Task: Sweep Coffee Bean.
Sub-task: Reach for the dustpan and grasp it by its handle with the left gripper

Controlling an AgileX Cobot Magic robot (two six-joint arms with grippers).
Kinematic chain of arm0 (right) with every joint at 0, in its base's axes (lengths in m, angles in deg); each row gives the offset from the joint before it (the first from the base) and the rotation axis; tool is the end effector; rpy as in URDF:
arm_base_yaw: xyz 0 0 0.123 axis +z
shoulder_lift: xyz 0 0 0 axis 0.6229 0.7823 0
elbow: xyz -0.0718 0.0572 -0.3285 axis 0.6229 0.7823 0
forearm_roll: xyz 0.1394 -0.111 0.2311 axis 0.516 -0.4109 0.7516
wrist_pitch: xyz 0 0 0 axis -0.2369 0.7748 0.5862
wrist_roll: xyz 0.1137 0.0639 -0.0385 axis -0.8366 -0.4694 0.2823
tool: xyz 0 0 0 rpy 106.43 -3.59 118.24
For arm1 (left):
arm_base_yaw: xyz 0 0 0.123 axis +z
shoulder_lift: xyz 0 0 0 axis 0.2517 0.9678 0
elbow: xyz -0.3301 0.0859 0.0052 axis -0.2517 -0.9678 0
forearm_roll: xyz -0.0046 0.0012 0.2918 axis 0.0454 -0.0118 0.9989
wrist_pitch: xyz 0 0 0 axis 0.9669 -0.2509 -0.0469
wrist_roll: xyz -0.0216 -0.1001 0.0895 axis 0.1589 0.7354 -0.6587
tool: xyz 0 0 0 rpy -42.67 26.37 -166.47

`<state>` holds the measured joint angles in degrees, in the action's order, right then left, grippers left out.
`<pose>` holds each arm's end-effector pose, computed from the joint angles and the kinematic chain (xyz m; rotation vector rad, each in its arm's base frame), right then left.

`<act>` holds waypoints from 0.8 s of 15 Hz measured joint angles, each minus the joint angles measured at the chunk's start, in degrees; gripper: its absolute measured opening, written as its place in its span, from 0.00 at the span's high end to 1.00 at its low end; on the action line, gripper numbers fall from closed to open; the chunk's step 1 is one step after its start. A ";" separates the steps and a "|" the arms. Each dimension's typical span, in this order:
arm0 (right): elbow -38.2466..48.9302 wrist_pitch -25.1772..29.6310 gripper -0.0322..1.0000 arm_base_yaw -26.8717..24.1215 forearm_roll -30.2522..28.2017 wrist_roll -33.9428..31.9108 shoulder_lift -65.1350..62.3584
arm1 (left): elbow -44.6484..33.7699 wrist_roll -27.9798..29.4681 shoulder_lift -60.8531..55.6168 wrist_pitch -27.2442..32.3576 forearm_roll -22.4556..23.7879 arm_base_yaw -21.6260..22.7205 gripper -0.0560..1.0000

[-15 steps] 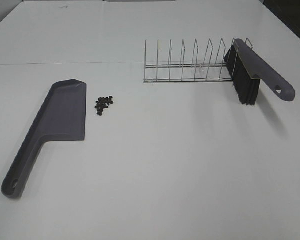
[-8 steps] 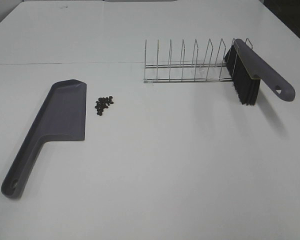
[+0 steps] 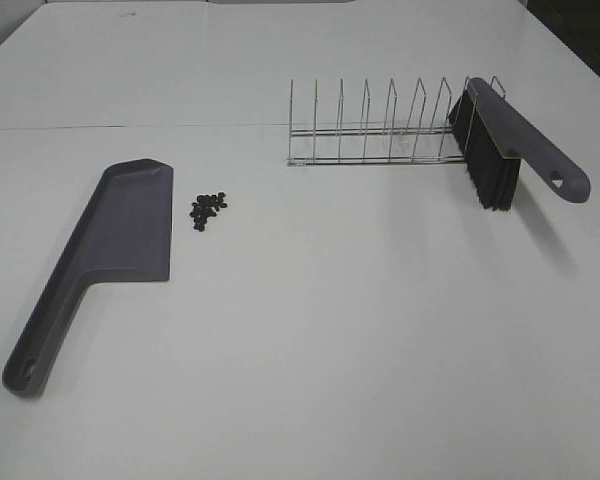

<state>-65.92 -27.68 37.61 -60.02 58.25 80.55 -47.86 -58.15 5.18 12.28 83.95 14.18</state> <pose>0.0131 0.0054 0.2771 -0.0247 2.0358 0.0222 0.0120 -0.0125 0.2774 0.1530 2.0277 -0.0433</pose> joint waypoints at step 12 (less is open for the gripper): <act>0.00 0.00 0.29 0.00 0.00 0.00 0.00 | 0.00 0.00 0.00 0.00 0.00 0.00 0.42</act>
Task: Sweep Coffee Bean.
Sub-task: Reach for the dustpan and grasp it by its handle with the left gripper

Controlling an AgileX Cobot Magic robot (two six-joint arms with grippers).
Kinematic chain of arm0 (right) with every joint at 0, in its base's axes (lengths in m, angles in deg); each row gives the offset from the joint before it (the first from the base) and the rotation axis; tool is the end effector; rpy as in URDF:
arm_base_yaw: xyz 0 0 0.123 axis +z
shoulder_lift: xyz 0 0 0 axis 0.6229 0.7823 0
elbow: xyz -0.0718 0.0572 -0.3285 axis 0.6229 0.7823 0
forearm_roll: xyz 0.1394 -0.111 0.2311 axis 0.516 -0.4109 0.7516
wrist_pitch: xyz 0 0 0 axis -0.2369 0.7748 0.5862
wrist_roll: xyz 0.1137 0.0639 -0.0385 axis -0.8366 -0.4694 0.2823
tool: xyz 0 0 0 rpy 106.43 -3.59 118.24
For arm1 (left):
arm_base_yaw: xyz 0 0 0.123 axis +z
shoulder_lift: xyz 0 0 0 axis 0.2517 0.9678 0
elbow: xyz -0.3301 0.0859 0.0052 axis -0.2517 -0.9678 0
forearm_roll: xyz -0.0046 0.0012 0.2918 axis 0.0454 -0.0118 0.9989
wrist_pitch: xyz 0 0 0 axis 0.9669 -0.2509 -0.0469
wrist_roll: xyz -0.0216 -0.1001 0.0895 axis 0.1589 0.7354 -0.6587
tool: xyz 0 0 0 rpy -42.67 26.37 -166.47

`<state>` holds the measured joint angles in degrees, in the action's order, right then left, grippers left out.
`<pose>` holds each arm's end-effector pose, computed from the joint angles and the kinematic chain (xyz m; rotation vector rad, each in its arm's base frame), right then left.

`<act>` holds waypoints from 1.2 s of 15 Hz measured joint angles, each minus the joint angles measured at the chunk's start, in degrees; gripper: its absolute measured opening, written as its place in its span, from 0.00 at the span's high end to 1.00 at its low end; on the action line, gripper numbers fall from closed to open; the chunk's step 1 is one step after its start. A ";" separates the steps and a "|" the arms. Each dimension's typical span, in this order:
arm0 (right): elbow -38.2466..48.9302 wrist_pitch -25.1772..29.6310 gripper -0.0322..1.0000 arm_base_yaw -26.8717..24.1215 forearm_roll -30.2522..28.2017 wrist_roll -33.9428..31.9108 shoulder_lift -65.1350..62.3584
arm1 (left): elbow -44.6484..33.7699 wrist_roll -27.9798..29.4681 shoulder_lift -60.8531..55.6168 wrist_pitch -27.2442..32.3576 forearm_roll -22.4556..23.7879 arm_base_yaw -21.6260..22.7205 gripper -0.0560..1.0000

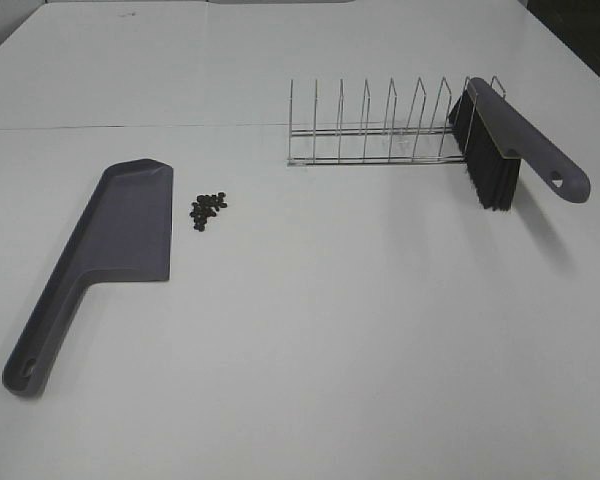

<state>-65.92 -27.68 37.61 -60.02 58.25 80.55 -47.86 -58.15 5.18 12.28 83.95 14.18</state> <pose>0.0131 0.0054 0.2771 -0.0247 2.0358 0.0222 0.0120 -0.0125 0.2774 0.1530 2.0277 -0.0433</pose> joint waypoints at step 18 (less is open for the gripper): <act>0.00 0.00 0.29 0.00 0.00 0.00 0.00 | 1.03 0.00 1.49 -4.81 -1.43 0.00 0.42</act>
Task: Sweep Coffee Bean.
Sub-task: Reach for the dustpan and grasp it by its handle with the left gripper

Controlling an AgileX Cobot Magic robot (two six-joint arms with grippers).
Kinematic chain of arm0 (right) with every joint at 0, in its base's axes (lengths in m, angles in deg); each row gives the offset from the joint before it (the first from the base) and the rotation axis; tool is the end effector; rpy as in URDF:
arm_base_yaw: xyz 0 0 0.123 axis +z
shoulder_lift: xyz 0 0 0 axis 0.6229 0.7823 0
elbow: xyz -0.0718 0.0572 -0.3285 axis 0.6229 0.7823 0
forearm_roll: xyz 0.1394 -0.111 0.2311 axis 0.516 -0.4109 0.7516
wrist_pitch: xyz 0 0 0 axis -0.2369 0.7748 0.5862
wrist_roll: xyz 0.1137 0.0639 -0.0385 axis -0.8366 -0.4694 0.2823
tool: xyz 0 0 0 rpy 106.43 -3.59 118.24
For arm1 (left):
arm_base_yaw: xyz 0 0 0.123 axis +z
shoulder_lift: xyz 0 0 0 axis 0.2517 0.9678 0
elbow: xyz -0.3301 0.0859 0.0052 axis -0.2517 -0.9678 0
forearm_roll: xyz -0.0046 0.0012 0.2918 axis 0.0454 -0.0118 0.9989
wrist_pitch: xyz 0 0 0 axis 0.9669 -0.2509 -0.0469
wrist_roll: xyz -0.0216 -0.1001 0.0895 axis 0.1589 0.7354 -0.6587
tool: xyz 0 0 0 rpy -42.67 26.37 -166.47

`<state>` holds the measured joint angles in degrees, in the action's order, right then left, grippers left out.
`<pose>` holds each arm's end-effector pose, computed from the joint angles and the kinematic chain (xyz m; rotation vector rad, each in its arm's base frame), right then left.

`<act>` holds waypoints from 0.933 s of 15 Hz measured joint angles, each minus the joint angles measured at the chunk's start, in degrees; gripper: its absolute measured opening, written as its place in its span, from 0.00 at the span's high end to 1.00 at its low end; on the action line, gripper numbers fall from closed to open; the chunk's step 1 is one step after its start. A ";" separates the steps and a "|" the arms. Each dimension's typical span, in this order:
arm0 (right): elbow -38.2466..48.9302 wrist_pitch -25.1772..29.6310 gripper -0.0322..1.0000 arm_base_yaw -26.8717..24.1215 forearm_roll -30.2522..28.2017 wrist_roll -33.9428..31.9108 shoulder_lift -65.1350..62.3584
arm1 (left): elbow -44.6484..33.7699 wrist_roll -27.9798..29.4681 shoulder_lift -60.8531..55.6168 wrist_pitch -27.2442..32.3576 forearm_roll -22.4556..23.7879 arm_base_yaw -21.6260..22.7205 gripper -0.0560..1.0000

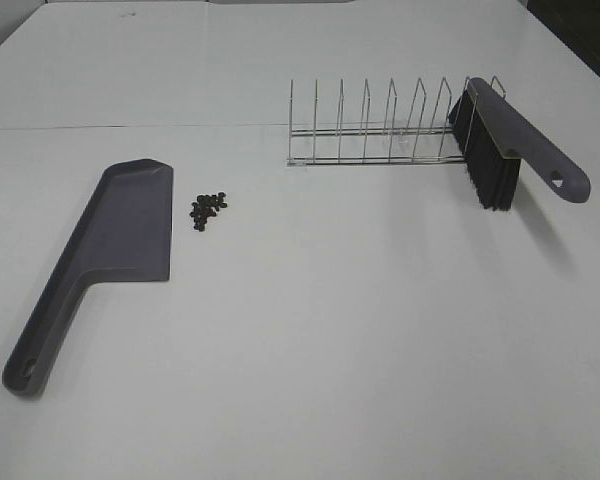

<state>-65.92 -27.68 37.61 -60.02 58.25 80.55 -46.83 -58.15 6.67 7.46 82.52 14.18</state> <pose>0.0131 0.0054 0.2771 -0.0247 2.0358 0.0222 0.0186 -0.0147 0.2941 0.1417 1.9508 -0.0673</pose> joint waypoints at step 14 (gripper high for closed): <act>0.00 0.00 0.29 0.00 0.00 0.00 0.00 | 24.06 0.00 79.13 -6.02 -8.02 0.00 0.42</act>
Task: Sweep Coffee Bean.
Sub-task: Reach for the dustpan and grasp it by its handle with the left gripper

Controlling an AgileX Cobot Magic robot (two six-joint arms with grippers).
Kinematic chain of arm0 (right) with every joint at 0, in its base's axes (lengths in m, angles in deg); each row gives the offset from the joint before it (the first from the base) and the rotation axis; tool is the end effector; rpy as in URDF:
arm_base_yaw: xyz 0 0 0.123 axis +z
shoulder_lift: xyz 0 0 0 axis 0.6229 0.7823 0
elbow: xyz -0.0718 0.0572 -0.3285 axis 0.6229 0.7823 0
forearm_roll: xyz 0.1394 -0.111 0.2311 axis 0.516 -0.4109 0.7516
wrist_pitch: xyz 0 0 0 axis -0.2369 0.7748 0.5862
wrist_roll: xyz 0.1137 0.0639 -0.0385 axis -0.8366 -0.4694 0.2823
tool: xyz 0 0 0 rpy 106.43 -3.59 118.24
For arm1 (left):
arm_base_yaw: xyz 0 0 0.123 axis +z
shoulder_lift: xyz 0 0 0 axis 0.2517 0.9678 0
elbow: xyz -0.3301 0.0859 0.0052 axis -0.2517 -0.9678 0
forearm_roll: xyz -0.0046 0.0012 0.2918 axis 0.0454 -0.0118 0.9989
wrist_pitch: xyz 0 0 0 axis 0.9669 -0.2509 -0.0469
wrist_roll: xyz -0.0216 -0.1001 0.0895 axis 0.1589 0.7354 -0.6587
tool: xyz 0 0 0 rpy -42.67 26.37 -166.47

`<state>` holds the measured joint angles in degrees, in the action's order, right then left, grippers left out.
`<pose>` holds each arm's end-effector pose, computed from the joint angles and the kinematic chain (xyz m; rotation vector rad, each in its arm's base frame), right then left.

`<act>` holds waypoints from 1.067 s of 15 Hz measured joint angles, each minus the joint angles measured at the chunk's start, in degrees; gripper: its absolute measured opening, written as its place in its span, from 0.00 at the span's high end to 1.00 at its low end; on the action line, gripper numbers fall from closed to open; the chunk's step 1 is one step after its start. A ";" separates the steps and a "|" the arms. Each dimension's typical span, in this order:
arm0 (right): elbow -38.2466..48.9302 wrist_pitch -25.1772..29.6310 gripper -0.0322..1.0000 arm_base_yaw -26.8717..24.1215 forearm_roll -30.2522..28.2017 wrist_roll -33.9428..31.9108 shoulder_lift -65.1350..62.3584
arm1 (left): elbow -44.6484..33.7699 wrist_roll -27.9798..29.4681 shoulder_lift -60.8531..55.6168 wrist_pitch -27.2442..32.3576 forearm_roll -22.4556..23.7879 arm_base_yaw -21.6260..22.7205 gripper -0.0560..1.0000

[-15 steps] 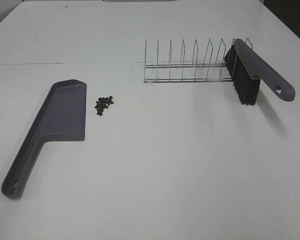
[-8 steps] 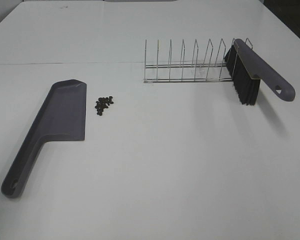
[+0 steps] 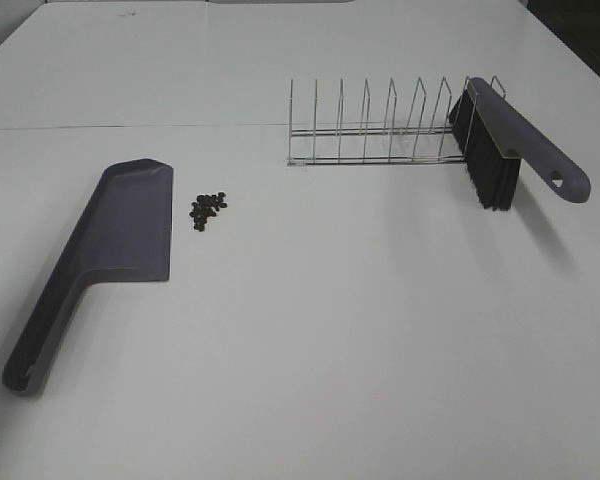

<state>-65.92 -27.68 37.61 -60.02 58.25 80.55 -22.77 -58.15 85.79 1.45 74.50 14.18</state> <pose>0.0131 0.0054 0.2771 -0.0247 2.0358 0.0222 0.3026 -0.0299 0.2497 0.0074 2.7899 -0.2996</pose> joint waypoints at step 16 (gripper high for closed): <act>0.00 0.00 0.29 0.00 0.00 0.00 0.00 | 2.98 13.41 30.02 -12.66 7.85 -9.45 0.33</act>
<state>-65.92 -27.68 37.61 -60.02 58.25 80.55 -19.79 -44.74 115.81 -11.21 82.35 4.73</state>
